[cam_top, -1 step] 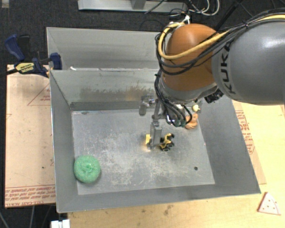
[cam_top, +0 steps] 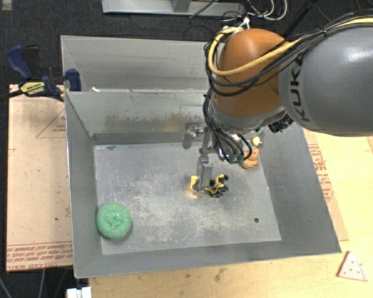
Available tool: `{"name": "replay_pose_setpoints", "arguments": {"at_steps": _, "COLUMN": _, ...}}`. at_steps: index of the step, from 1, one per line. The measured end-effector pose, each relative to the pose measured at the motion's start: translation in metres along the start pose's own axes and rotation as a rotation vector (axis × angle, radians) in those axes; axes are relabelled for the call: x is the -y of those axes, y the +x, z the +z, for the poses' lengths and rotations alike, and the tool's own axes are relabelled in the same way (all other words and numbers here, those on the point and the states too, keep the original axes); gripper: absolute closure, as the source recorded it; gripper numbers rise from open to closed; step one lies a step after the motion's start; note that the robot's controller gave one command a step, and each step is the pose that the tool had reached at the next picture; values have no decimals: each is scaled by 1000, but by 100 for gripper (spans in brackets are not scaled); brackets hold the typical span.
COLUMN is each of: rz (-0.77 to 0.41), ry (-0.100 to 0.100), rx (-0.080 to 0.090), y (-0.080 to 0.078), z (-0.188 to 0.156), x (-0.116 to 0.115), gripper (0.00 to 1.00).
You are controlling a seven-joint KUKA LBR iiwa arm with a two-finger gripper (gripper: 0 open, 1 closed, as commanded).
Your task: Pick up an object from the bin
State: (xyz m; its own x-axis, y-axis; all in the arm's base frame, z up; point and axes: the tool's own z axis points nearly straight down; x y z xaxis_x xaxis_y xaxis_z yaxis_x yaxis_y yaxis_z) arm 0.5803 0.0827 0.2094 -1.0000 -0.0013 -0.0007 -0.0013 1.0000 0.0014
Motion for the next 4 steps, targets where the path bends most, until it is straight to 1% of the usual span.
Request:
{"name": "replay_pose_setpoints", "arguments": {"at_steps": 1, "rz": -10, "ry": -1, "rx": 1, "y": -1, "z": 2, "x": 2, "gripper": 0}}
{"name": "replay_pose_setpoints", "arguments": {"at_steps": 2, "rz": -117, "ry": 0, "rx": -1, "y": -6, "z": 39, "x": 47, "gripper": 0}}
{"name": "replay_pose_setpoints", "arguments": {"at_steps": 3, "rz": -92, "ry": 0, "rx": 0, "y": -7, "z": 59, "x": 74, "gripper": 0}}
{"name": "replay_pose_setpoints", "arguments": {"at_steps": 4, "rz": -242, "ry": 0, "rx": 0, "y": 16, "z": 108, "x": 93, "gripper": 100}}
